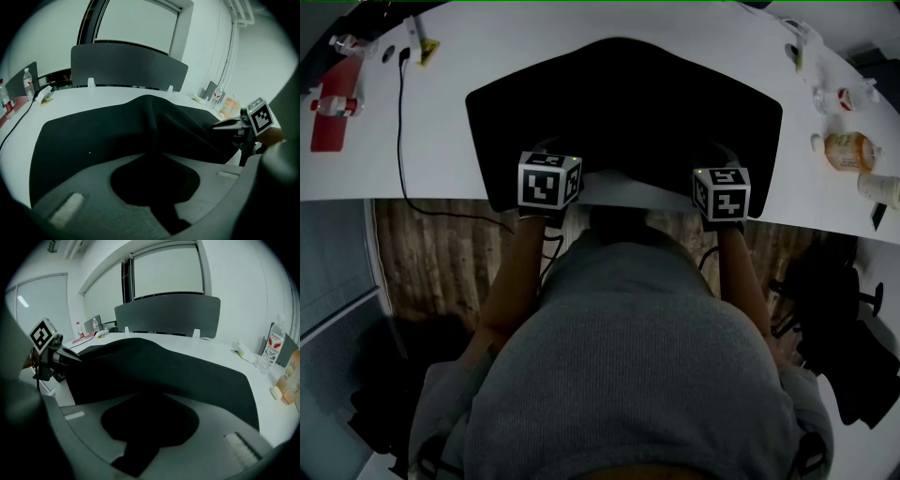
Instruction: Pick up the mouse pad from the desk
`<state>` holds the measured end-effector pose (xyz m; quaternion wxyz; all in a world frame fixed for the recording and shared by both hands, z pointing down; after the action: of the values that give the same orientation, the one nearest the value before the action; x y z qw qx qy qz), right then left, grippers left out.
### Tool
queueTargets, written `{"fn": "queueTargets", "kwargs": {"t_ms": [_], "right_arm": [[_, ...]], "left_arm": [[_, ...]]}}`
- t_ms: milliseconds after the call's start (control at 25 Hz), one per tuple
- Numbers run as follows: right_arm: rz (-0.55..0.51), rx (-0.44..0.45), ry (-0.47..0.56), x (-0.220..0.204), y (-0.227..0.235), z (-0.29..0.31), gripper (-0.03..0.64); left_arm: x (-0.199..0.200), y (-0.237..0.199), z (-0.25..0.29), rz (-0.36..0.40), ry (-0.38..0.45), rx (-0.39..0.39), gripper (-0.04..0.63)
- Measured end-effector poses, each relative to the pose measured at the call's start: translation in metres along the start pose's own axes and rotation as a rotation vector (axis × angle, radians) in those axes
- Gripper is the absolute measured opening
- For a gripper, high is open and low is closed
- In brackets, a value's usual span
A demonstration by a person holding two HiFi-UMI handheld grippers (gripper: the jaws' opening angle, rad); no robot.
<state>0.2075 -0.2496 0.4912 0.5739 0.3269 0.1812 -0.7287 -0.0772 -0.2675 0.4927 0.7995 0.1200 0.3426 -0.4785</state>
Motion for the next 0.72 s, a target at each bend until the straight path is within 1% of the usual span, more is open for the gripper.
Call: {"fn": "queueTargets", "kwargs": {"t_ms": [80, 120, 360, 400, 440, 520, 560, 600, 640, 680, 720], "right_arm": [[-0.024, 0.01, -0.006, 0.0, -0.007, 0.001, 0.042], [-0.028, 0.017, -0.011, 0.0, -0.01, 0.002, -0.006], [-0.03, 0.085, -0.032, -0.004, -0.031, 0.002, -0.006], [-0.03, 0.103, -0.027, -0.004, -0.034, 0.001, 0.016], [-0.026, 0.129, -0.023, -0.005, -0.038, 0.0, 0.074], [-0.032, 0.21, -0.032, -0.007, -0.049, -0.001, 0.289], [-0.06, 0.25, -0.047, -0.009, -0.057, -0.001, 0.393], [-0.105, 0.272, -0.063, -0.012, -0.064, 0.0, 0.479], [-0.156, 0.273, -0.077, -0.015, -0.07, 0.001, 0.518], [-0.193, 0.261, -0.084, -0.017, -0.075, 0.002, 0.521], [-0.206, 0.245, -0.083, -0.017, -0.078, 0.002, 0.522]], "left_arm": [[0.0, 0.0, 0.0, 0.0, 0.002, 0.003, 0.029], [0.0, 0.0, 0.0, -0.003, 0.003, 0.003, 0.029], [-0.002, 0.004, -0.002, -0.001, 0.014, -0.002, 0.026], [-0.003, 0.005, -0.003, 0.001, 0.014, -0.002, 0.026], [-0.002, 0.005, -0.003, 0.002, 0.015, -0.002, 0.026], [-0.002, 0.005, -0.003, 0.004, 0.017, -0.002, 0.026], [-0.002, 0.006, -0.003, 0.004, 0.017, -0.003, 0.028], [-0.002, 0.006, -0.003, 0.004, 0.016, -0.004, 0.028], [-0.002, 0.006, -0.003, 0.005, 0.016, -0.004, 0.028], [-0.002, 0.006, -0.003, 0.007, 0.016, -0.003, 0.028], [-0.002, 0.006, -0.003, 0.009, 0.016, -0.002, 0.028]]}}
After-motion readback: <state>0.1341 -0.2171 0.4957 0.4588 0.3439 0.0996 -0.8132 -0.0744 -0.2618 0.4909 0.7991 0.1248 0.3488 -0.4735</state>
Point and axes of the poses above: the fingertips, and each gripper's own axes: z forward along the fingers, y to its right, x out of its top, the point moved 7 cm from there along -z, backward along the fingers, and after that the axes turned 7 degrees about z, right-handed, at the moved point
